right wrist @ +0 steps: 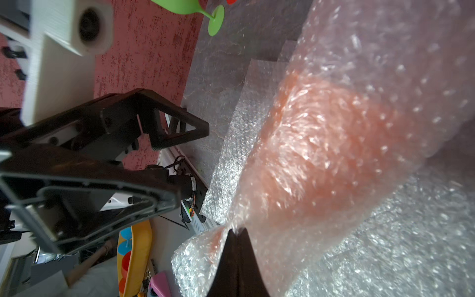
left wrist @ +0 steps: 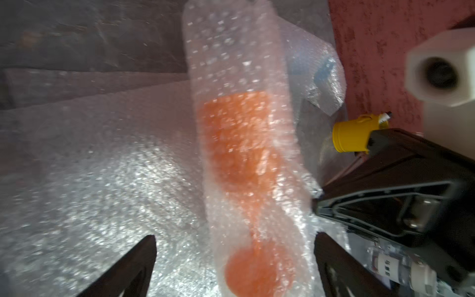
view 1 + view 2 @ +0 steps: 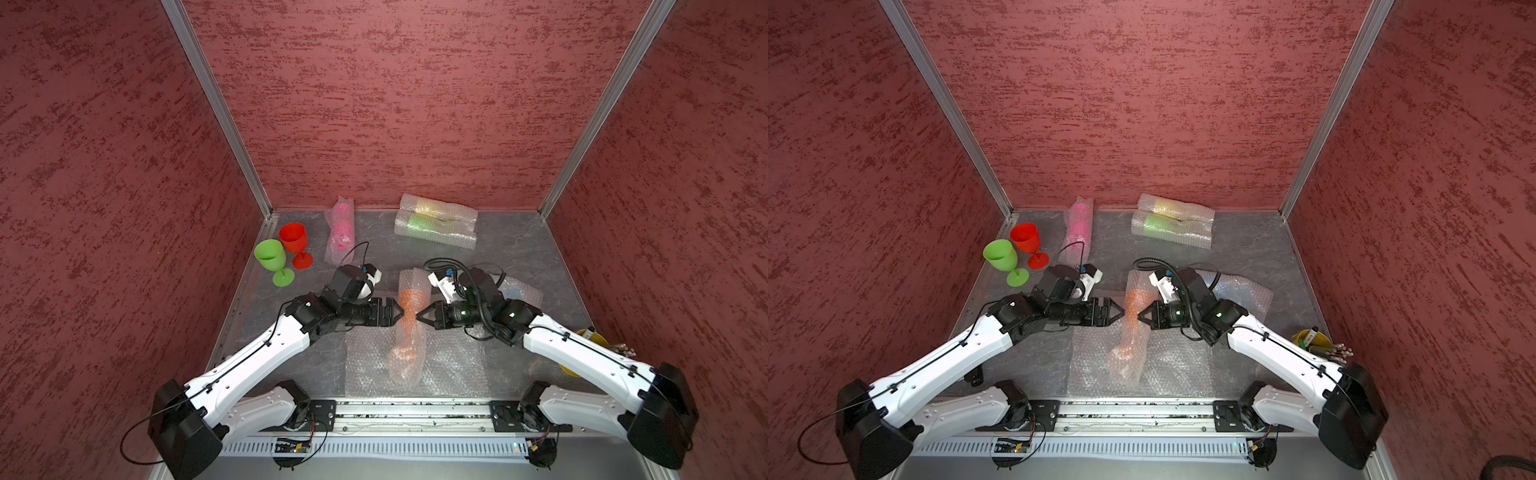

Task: Unpack wine glasses from bubble wrap
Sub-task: Unwrap the bubble wrap.

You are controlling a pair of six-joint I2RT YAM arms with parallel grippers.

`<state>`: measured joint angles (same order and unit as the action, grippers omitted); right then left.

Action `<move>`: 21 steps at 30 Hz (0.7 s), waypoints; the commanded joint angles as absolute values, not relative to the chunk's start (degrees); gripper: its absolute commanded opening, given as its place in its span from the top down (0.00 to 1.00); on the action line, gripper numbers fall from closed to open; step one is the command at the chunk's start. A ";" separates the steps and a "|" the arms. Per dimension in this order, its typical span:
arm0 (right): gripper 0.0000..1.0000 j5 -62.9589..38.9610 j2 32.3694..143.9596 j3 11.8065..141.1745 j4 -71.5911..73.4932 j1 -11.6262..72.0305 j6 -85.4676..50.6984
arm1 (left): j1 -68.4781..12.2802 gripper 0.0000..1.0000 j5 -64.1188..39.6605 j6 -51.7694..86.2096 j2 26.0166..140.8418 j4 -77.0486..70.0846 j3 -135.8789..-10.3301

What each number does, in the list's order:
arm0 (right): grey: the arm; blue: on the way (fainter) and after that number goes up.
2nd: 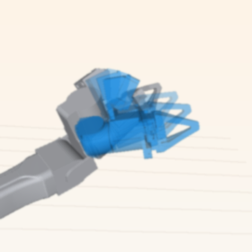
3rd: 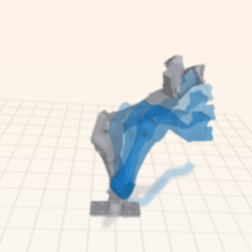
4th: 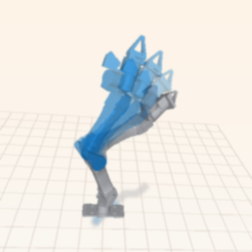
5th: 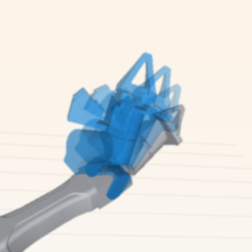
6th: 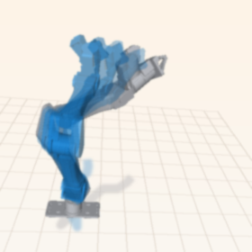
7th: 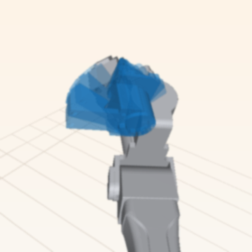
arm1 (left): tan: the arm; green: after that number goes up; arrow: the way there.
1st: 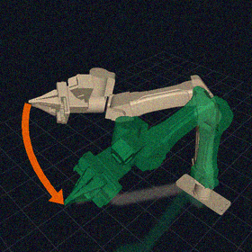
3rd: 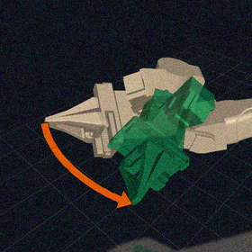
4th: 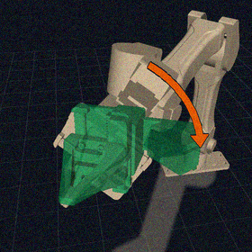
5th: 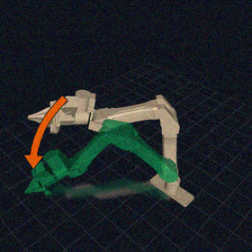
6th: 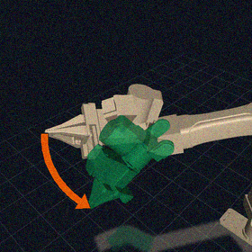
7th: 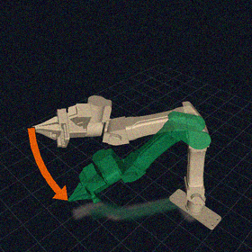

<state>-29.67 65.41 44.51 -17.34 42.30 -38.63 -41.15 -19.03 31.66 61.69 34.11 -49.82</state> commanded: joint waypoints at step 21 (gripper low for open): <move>1.00 -30.50 64.77 40.52 -5.28 44.56 -42.98 | -46.39 0.37 -23.77 36.74 68.79 19.99 -43.65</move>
<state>-29.74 64.82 39.57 -8.21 43.83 -42.26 -46.09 -23.77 36.67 68.29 22.26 -44.49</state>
